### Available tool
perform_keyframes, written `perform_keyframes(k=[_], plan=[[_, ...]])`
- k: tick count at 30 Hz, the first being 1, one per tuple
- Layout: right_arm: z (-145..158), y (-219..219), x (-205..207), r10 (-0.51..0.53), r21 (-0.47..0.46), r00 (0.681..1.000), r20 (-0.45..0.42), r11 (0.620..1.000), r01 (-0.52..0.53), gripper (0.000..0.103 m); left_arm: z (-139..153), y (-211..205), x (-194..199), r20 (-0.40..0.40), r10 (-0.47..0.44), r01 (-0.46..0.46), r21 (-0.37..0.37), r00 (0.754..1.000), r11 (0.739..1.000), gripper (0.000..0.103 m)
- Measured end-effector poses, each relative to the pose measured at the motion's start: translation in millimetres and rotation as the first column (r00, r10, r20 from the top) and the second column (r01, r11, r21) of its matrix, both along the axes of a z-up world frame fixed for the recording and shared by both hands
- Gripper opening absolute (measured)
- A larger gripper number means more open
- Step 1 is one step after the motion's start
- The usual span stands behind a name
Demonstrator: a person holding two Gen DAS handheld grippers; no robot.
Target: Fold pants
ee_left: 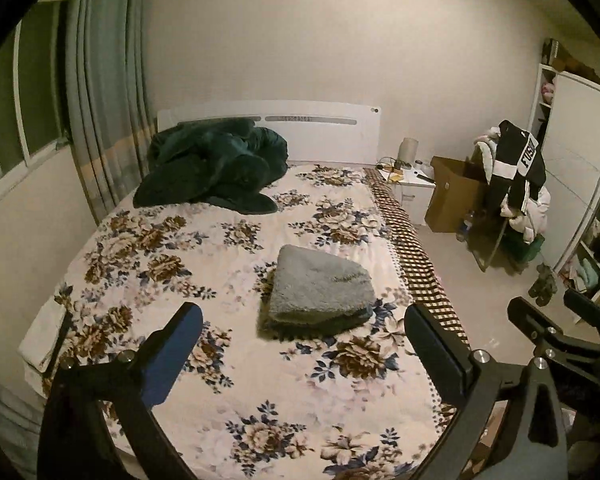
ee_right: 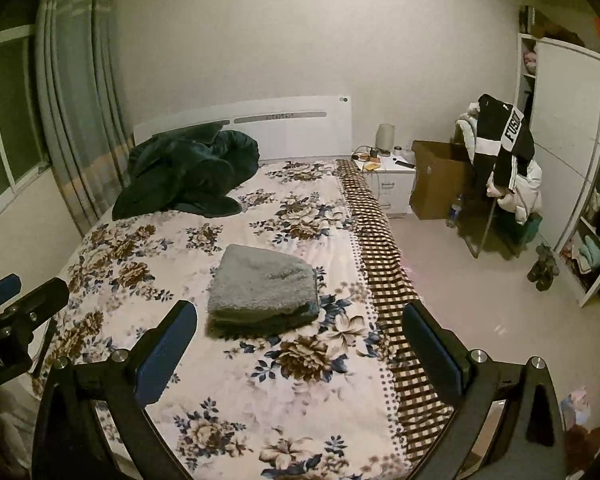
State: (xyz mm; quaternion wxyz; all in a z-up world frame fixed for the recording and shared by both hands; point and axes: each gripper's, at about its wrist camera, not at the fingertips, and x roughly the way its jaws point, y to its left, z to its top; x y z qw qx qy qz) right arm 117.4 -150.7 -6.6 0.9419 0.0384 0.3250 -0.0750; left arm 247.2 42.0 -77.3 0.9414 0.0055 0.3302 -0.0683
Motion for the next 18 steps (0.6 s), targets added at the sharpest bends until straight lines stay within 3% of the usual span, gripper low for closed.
perform_keyframes(k=[18], plan=[[8.4,7.3,-2.7,0.007,-0.006,1.000,-0.012,1.000,-0.007,0.103,1.8,9.0,-15.5,0.018,0.022,-0.023,0.036,1.000,0.999,0.103]])
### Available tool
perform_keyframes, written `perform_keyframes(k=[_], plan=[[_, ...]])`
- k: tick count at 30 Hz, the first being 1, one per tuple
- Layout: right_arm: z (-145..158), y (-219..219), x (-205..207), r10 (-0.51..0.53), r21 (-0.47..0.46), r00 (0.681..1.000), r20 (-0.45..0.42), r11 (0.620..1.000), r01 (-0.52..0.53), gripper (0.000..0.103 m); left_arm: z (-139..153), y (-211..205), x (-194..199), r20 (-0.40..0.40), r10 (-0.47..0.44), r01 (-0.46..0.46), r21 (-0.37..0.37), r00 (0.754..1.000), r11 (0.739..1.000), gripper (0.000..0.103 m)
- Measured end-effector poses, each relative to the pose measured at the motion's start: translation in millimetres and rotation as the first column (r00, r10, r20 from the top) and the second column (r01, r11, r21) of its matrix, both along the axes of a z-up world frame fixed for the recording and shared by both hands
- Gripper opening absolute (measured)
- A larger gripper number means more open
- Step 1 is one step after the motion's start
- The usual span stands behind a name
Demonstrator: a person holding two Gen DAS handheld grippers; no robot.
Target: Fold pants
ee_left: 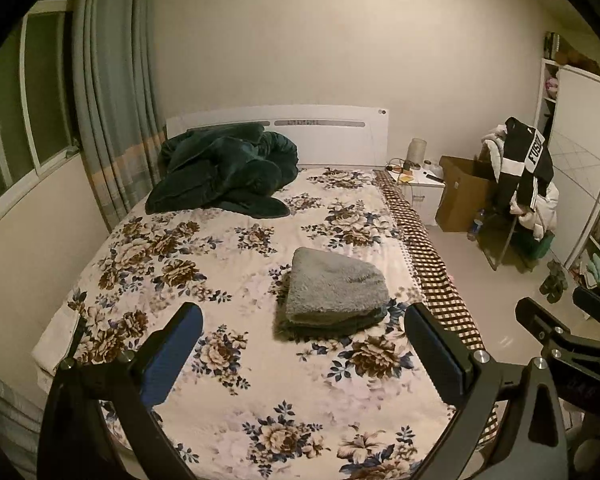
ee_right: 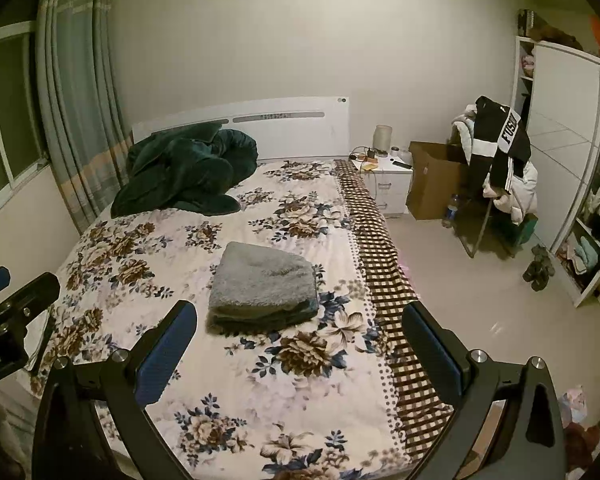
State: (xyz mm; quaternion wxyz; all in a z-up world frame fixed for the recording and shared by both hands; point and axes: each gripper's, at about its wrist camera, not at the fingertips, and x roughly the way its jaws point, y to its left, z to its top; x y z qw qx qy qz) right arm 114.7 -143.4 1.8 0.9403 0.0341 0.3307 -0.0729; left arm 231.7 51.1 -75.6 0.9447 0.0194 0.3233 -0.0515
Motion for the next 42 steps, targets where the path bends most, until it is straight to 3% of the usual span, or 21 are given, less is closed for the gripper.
perform_keyframes(k=[42], plan=[[-0.4,4.5,5.9,0.019,0.008,1.000,-0.004,1.000,-0.019,0.103,-0.5,11.7,-8.6,0.003,0.016,-0.016,0.003,1.000,1.000,0.103]])
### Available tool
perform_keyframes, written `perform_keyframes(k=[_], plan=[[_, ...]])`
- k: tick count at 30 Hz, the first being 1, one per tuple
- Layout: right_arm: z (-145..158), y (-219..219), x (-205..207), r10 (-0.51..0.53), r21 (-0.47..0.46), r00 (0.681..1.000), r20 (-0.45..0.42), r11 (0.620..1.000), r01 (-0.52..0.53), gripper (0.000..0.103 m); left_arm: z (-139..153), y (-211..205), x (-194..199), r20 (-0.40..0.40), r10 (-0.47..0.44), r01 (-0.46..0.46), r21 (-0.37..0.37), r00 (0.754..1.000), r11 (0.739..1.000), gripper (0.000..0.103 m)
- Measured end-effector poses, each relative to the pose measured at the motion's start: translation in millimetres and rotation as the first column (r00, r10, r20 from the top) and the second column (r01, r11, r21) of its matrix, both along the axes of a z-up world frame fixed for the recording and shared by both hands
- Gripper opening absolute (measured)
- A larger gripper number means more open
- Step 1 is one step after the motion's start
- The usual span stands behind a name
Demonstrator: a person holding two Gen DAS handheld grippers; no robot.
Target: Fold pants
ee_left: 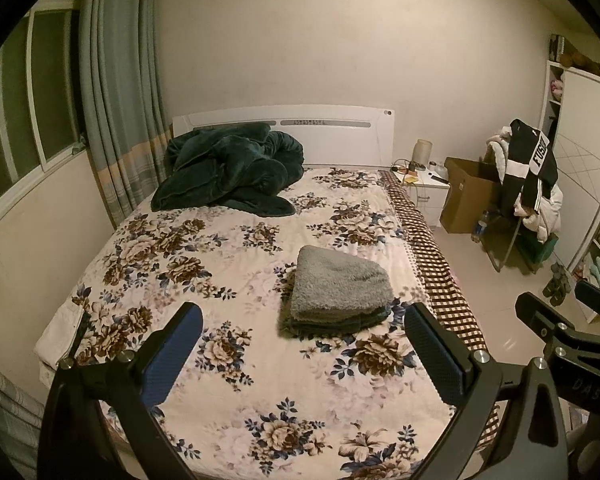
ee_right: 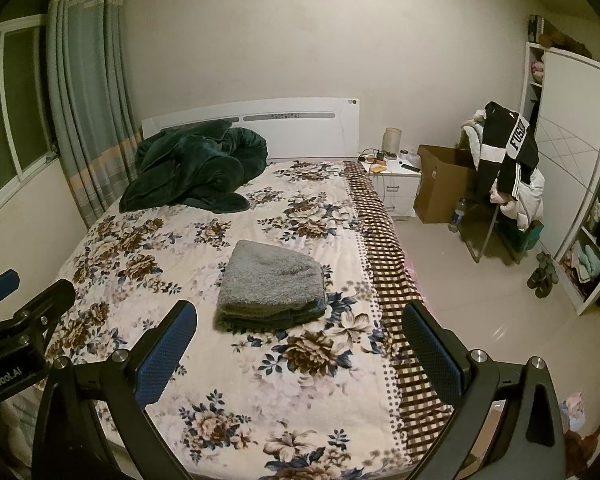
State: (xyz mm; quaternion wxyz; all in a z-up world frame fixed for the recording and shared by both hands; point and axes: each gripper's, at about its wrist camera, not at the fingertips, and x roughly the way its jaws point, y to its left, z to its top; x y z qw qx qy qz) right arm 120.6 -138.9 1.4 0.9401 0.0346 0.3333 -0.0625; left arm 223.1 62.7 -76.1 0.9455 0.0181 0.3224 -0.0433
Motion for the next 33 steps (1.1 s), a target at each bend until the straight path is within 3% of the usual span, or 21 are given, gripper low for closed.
perform_keyframes(k=[22,33], plan=[[-1.3,-4.1,1.3,0.011,0.007,1.000,-0.003,1.000,-0.011,0.103,-0.2,-6.6,-6.8,-0.012,0.015,-0.015,0.009,1.000,1.000,0.103],[-3.6,-10.7,0.9,0.009,0.006,1.000,0.001,1.000,-0.009,0.103,5.1,-10.5,-9.3,0.021,0.022,-0.022,0.005,1.000,1.000,0.103]])
